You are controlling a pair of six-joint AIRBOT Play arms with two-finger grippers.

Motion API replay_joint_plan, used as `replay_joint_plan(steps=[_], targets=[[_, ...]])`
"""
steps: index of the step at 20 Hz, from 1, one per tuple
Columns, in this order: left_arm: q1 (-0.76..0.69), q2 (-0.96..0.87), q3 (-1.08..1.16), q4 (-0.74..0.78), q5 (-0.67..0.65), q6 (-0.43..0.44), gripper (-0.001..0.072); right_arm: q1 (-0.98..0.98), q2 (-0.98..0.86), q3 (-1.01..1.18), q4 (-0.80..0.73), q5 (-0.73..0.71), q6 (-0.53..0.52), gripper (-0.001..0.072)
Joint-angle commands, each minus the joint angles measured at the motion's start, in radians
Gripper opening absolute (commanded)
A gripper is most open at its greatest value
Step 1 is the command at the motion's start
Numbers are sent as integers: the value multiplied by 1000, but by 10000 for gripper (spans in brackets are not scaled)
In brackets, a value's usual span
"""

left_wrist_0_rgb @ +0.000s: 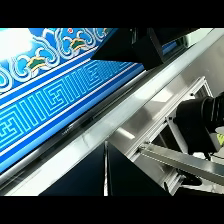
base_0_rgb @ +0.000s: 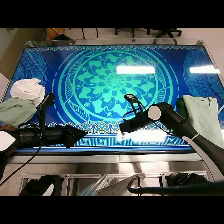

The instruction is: Fold the shirts.

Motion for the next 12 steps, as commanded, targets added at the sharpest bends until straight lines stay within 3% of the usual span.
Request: replay_joint_plan(steps=[1, 7, 9, 11, 12], targets=[[-1, 3, 0, 0, 0, -1, 20, 1, 0, 0, 0, 0, 0, 21], [40, -10, 30, 51, 7, -6, 20, 1, 0, 0, 0, 0, 0, 22], [135, -93, 170, 270, -17, -64, 20, 1, 0, 0, 0, 0, 0, 22], [231, -198, 323, 429, -26, -68, 46, 1, -1, 0, 0, 0, 0, 21], [272, -257, 401, 495, -25, -54, 405, 1, 0, 0, 0, 0, 0, 21]])
